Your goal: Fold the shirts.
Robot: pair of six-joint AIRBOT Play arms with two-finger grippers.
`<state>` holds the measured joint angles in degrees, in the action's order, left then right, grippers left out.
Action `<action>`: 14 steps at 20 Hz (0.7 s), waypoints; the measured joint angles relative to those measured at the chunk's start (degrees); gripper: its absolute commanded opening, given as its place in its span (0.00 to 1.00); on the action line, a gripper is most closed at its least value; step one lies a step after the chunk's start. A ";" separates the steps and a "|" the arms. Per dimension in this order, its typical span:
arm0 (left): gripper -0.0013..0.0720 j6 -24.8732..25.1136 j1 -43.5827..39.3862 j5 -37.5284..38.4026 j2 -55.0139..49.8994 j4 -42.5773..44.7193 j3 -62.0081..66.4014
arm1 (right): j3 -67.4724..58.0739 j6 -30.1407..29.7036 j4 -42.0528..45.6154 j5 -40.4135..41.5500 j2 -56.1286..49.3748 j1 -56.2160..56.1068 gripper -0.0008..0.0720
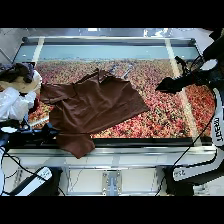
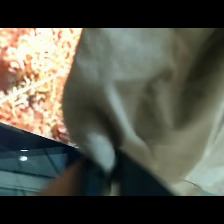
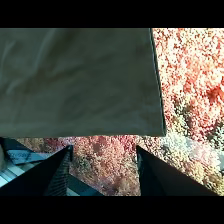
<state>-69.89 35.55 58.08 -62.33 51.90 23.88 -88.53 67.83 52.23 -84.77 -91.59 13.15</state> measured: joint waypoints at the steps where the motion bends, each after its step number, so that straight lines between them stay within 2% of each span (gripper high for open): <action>1: 0.04 0.87 0.00 -0.15 -0.26 -1.03 0.00 | 0.39 -0.02 0.70 0.17 0.50 0.00 0.56; 4: 0.04 2.47 0.00 0.39 -0.72 -2.73 0.04 | 5.95 -0.04 2.03 1.86 1.73 0.44 0.55; 7: 0.04 3.50 0.00 0.90 -0.94 -3.48 0.07 | 20.63 0.02 -2.54 8.79 4.09 1.68 0.55; 10: 0.04 3.96 0.00 1.01 -0.98 -3.76 0.07 | 36.70 -1.01 -13.75 18.56 6.08 2.16 0.55; 14: 0.04 4.17 0.00 1.05 -1.01 -3.96 0.07 | 46.23 -4.52 -27.78 29.57 6.93 0.79 0.55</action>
<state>-65.71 35.55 59.13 -63.33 47.94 23.94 -42.30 63.31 24.45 -55.20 -84.66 13.93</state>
